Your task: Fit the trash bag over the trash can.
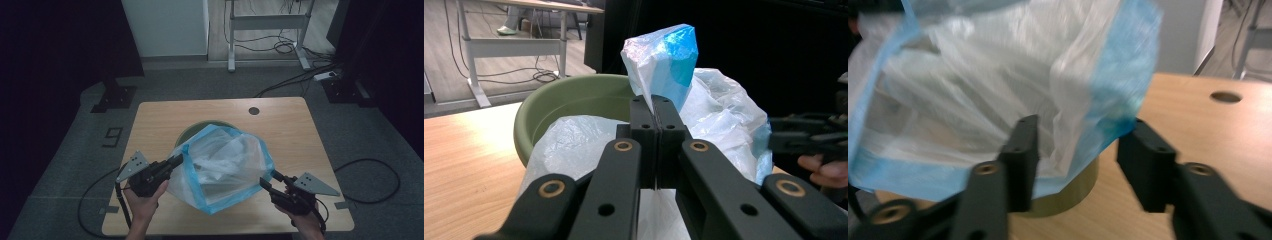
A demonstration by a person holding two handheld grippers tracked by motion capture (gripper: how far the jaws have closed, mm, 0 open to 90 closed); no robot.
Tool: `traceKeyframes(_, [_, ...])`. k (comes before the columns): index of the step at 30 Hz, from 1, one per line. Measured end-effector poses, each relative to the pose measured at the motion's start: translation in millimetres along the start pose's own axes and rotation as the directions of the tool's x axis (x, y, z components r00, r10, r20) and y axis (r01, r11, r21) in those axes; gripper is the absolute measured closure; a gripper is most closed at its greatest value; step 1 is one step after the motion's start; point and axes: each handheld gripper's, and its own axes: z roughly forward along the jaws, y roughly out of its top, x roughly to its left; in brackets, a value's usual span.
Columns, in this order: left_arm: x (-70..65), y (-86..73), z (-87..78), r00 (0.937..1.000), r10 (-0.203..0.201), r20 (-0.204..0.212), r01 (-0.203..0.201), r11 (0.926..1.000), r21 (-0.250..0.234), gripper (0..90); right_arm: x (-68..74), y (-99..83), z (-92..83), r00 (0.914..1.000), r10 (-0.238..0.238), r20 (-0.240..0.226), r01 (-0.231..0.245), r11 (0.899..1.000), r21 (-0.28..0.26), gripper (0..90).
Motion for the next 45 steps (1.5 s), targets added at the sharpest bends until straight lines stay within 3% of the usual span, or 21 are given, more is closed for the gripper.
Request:
traceKeyframes(6, [-0.8,-0.6,1.2,1.0000,0.002,-0.003,-0.002,1.0000,-0.003,89.7,-4.5,26.9,-3.9,0.9999,-0.017,-0.002,0.017,1.000,-0.025,33.4])
traceKeyframes(10, [0.0,-0.3,2.2,1.0000,0.005,-0.004,-0.005,1.0000,-0.007,89.8,-2.1,43.5,10.9,0.9983,-0.038,-0.044,0.038,0.999,-0.010,27.6])
traceKeyframes(13, [1.0,-0.3,2.0,1.0000,0.004,-0.002,-0.005,0.9999,-0.011,89.9,0.1,51.8,26.7,0.9967,-0.050,-0.065,0.052,0.998,0.024,28.3])
traceKeyframes(15, [1.9,-0.4,1.2,1.0000,0.003,-0.007,-0.003,0.9999,-0.012,89.9,-0.6,51.9,36.7,0.9960,-0.058,-0.068,0.061,0.997,0.044,34.4])
traceKeyframes(17, [3.7,-0.8,-0.7,0.9999,0.002,-0.010,-0.002,0.9999,-0.016,89.9,-3.0,49.1,43.7,0.9949,-0.044,-0.091,0.050,0.997,0.066,49.2])
traceKeyframes(21, [9.9,-1.3,-6.5,0.9998,-0.011,-0.018,0.010,0.9995,-0.032,89.8,-3.7,44.8,44.9,0.9944,-0.037,-0.099,0.043,0.997,0.058,76.4])
traceKeyframes(25, [18.4,-1.2,-11.3,0.9991,-0.038,-0.021,0.037,0.9980,-0.051,89.8,-2.6,47.5,45.2,0.9935,-0.067,-0.092,0.072,0.996,0.053,88.9])
traceKeyframes(34, [27.5,-4.9,-14.8,0.9971,-0.061,-0.045,0.058,0.9959,-0.070,89.8,-8.4,47.5,51.5,0.9950,-0.092,-0.040,0.094,0.994,0.056,89.0])
traceKeyframes(37, [31.0,-6.2,-15.4,0.9969,-0.070,-0.036,0.067,0.9949,-0.076,89.8,-14.3,44.3,51.7,0.9958,-0.085,-0.035,0.086,0.995,0.054,88.9])
traceKeyframes(40, [30.3,-7.5,-14.8,0.9974,-0.064,-0.032,0.062,0.9952,-0.076,89.7,-17.6,45.2,50.0,0.9977,-0.064,-0.022,0.064,0.998,0.017,67.1])
traceKeyframes(45, [24.1,-8.9,-10.8,0.9986,-0.051,-0.013,0.050,0.9959,-0.075,89.7,-17.3,54.6,48.9,0.9992,-0.040,-0.011,0.039,0.999,-0.026,49.5])
